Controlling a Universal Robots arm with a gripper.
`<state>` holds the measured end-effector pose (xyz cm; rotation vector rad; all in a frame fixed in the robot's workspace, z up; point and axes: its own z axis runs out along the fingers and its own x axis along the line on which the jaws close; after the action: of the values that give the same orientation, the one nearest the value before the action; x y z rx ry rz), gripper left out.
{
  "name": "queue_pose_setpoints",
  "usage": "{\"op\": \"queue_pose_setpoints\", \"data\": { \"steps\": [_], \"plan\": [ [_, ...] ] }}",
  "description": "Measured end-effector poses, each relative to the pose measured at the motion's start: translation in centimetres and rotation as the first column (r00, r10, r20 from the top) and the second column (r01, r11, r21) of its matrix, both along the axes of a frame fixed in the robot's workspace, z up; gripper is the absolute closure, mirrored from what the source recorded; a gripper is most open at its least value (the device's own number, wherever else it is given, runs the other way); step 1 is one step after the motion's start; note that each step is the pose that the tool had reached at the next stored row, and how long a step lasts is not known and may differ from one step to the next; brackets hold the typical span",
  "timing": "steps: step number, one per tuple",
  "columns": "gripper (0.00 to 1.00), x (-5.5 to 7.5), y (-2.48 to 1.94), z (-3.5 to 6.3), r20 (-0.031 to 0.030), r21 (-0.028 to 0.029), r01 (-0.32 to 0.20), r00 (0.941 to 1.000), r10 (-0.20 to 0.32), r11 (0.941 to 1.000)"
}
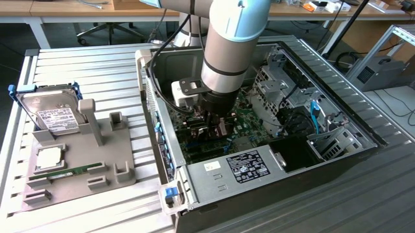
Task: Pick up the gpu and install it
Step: 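Insert the gpu into the slot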
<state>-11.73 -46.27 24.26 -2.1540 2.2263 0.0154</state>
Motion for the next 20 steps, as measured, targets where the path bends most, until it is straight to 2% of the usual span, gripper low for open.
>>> {"op": "queue_pose_setpoints", "data": {
  "steps": [20],
  "plan": [
    [0.73, -0.23, 0.00, -0.01, -0.0001, 0.0003, 0.000, 1.0000, 0.000, 1.0000]
  ]
}}
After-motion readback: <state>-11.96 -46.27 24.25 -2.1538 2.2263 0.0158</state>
